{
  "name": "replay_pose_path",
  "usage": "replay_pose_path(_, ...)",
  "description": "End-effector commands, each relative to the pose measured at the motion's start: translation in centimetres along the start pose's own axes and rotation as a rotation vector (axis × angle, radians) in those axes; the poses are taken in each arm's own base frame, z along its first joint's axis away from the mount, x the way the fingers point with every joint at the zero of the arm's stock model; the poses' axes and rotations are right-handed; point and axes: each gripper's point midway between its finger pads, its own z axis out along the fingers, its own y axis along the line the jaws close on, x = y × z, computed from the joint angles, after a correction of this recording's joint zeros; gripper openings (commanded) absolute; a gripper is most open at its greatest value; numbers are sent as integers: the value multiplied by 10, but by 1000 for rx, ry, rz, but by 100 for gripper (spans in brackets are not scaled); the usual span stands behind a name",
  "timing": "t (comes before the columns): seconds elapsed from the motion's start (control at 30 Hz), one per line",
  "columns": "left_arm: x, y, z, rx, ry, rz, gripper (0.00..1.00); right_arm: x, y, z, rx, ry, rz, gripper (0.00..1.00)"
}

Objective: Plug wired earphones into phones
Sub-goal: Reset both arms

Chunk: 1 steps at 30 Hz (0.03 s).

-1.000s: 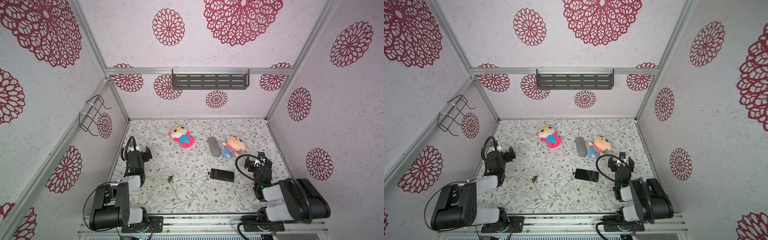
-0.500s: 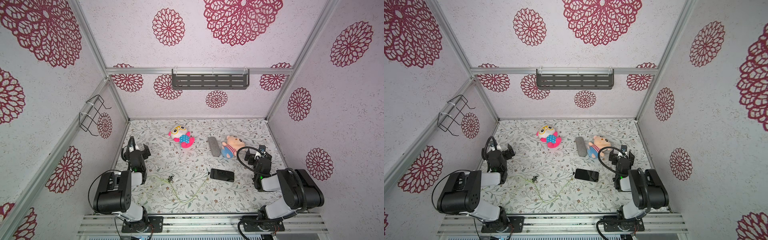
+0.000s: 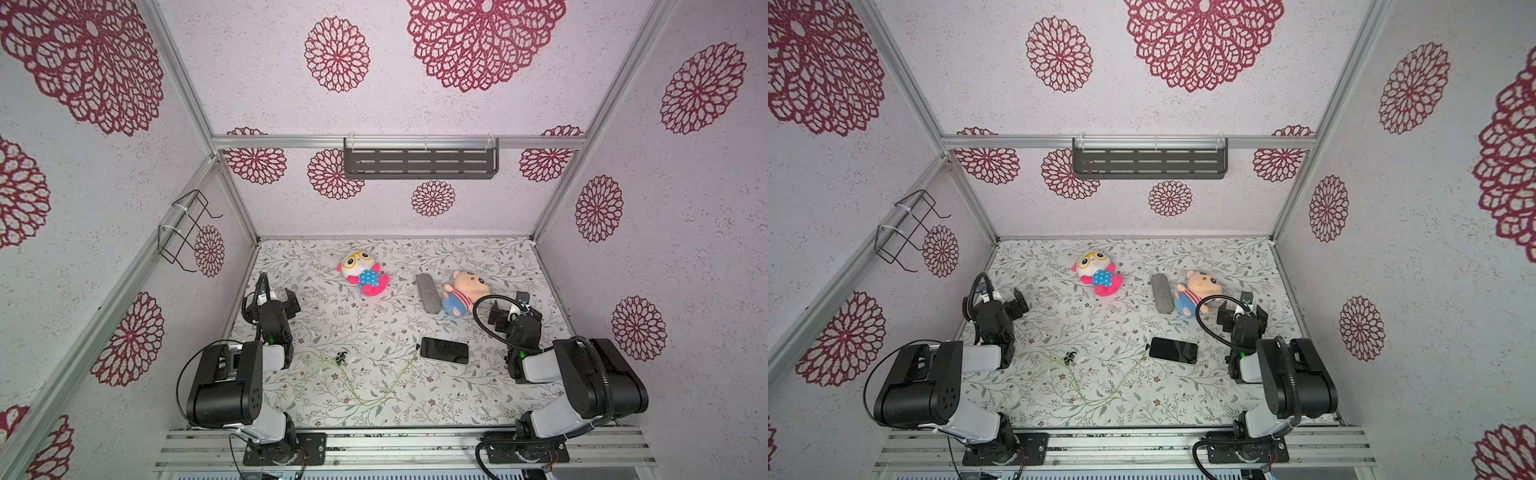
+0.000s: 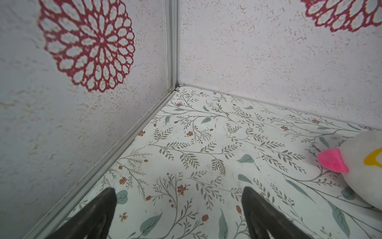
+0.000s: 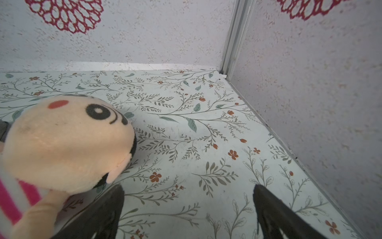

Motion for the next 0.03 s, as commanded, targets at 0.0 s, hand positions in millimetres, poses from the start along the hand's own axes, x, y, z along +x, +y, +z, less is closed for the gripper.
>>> replay_pose_path(0.0, -3, 0, -1, -7, -13, -7, 98, -16, -2, -1, 4, -54, 38, 99)
